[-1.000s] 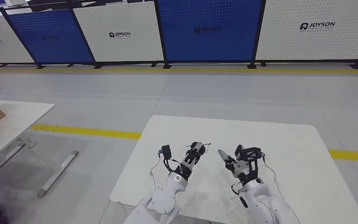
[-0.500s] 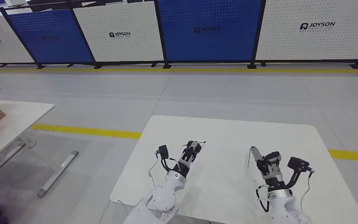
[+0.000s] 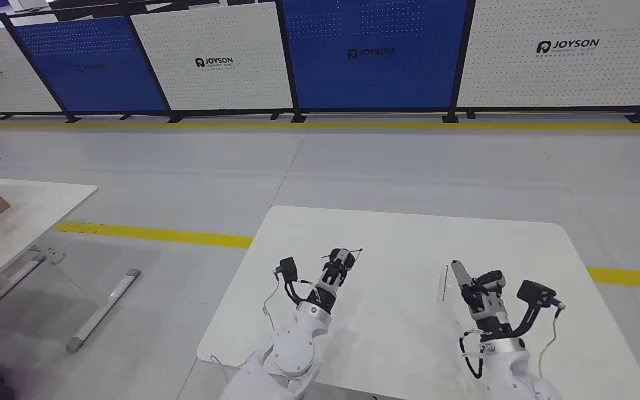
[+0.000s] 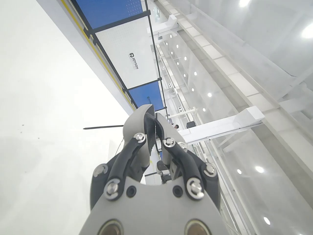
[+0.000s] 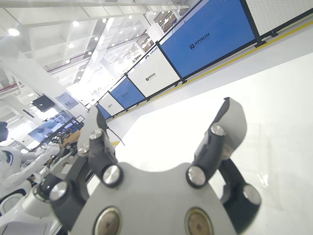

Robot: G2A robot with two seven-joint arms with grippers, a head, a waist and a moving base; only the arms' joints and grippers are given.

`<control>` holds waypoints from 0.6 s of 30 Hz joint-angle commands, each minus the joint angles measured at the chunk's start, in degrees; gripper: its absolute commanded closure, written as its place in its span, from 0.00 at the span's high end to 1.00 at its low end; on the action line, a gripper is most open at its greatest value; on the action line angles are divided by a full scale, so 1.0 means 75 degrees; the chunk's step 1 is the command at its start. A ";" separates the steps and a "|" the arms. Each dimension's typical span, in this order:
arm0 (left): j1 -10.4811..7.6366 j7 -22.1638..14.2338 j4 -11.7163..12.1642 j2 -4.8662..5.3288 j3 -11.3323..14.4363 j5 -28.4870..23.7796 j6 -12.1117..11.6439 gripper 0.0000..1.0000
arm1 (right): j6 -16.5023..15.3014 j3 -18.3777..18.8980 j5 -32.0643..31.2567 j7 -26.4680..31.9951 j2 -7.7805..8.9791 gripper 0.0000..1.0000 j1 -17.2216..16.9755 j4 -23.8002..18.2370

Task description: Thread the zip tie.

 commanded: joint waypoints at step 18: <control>-0.0051 0.0048 0.0108 -0.0014 -0.0061 0.0097 0.0016 0.00 | 0.0118 0.0431 0.0693 -0.0472 -0.0010 1.00 -0.0259 -0.0271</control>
